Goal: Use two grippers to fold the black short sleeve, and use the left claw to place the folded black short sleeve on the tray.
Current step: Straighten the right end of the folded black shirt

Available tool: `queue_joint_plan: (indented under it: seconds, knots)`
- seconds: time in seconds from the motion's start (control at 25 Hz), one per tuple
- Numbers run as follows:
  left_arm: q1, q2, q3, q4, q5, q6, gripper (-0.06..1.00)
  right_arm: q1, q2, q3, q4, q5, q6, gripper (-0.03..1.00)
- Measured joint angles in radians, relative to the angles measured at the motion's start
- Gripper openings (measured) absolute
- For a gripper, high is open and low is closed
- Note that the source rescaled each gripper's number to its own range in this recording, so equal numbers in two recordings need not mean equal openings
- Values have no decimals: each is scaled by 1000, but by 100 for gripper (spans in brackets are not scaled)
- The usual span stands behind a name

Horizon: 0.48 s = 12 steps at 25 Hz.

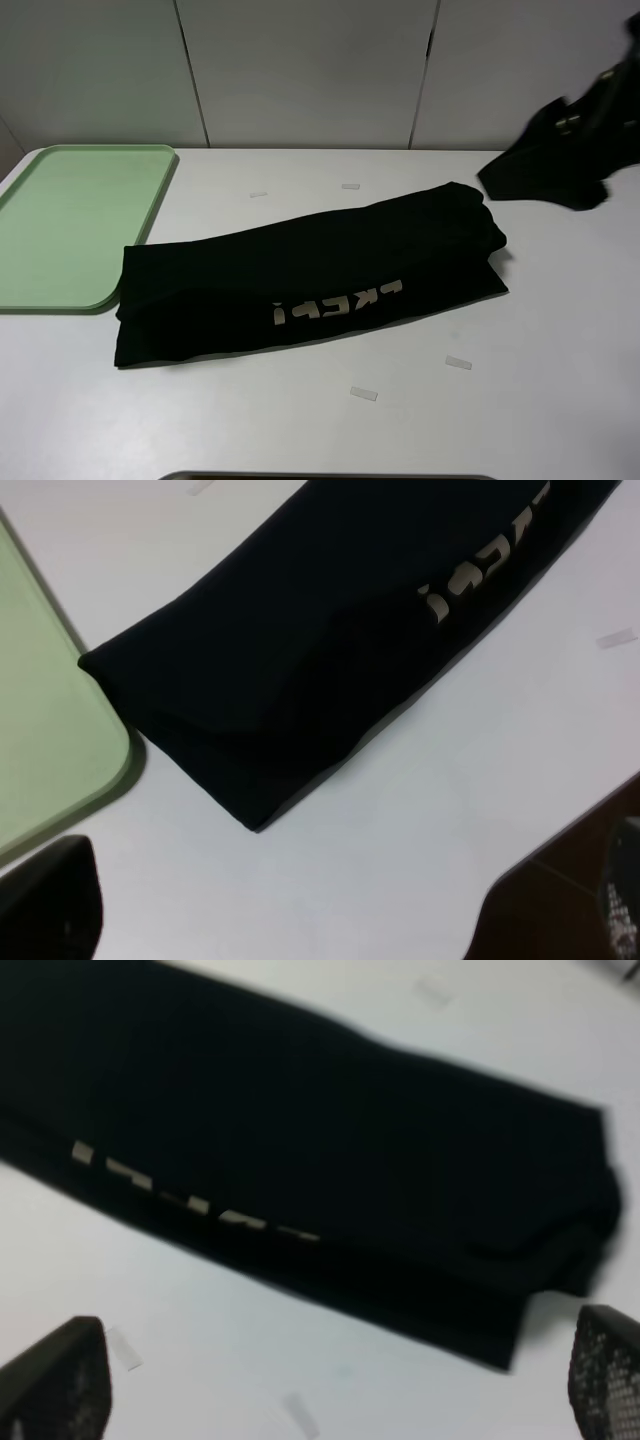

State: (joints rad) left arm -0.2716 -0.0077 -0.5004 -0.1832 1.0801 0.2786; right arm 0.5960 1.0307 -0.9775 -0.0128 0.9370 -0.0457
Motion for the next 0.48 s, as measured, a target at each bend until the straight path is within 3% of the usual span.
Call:
queue_joint_plan:
  seconds: [0.16,0.28,0.48]
  knots:
    - [0,0,0,0,0,-1,100,-31,172,-12,61,-91,-26,100]
    - [0,0,0,0,0,-1,100,-102,315,-56,97,-176,-42,100]
    - [0,0,0,0,1,-1,100,-222,559,-199,156,-201,-100,100]
